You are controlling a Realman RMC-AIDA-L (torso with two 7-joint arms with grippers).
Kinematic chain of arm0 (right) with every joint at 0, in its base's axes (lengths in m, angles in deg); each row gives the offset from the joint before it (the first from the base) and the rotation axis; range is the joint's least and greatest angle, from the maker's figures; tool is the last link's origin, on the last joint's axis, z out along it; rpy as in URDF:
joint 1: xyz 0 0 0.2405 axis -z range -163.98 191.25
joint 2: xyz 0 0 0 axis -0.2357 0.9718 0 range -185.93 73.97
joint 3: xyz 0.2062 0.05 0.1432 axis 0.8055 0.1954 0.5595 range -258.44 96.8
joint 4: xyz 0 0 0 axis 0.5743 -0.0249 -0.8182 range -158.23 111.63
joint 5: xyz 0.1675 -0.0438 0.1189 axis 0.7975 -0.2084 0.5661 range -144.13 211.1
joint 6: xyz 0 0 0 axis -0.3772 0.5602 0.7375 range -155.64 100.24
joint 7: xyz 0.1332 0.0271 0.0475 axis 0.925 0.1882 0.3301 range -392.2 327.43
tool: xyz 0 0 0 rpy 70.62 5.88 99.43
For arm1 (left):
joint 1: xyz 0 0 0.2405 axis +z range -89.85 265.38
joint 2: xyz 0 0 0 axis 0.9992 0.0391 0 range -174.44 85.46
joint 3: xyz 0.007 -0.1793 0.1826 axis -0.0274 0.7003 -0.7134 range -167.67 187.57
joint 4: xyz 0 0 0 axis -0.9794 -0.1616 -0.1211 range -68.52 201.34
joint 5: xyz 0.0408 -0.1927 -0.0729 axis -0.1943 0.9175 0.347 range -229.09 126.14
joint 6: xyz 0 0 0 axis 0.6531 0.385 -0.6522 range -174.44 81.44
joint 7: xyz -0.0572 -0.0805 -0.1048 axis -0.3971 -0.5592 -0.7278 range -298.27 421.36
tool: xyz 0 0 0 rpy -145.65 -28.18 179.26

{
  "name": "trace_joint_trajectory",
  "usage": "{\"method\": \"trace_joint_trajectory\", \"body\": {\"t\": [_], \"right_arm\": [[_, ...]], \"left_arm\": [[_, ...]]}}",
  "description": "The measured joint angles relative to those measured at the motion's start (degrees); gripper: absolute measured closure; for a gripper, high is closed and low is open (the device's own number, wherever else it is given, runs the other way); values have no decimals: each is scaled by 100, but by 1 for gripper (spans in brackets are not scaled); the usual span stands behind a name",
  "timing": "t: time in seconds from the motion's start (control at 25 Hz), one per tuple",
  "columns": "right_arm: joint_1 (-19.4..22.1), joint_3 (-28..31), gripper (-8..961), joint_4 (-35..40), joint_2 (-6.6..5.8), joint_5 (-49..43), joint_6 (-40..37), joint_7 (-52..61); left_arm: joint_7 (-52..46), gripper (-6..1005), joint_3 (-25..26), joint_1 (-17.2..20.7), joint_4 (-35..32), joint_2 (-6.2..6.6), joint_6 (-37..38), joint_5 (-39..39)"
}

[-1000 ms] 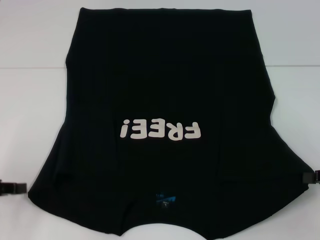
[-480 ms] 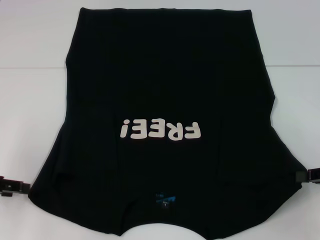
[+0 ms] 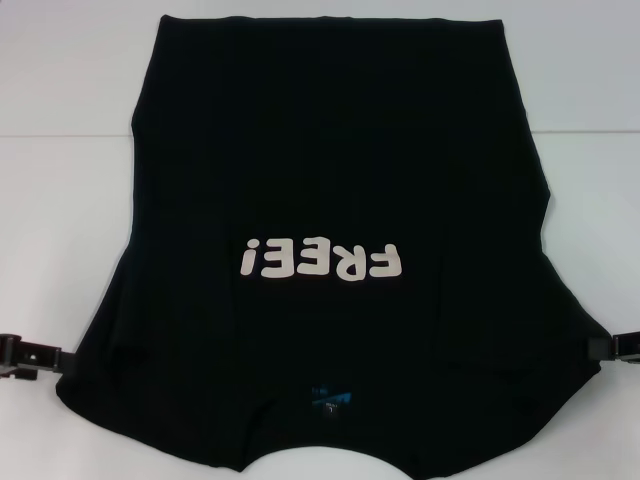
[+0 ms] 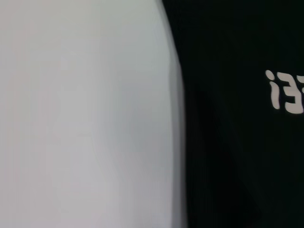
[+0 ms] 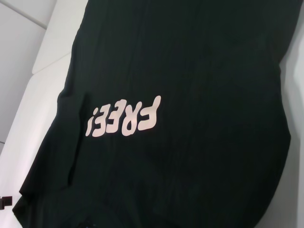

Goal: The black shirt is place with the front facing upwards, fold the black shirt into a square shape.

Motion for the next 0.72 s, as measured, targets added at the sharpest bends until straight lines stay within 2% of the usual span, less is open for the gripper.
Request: {"method": "trace_joint_trajectory", "body": {"t": [0.72], "right_arm": [[-88, 0, 933, 0, 10, 10, 88, 34]], "left_arm": [[-37, 356, -332, -60, 250, -16, -165, -12]]}}
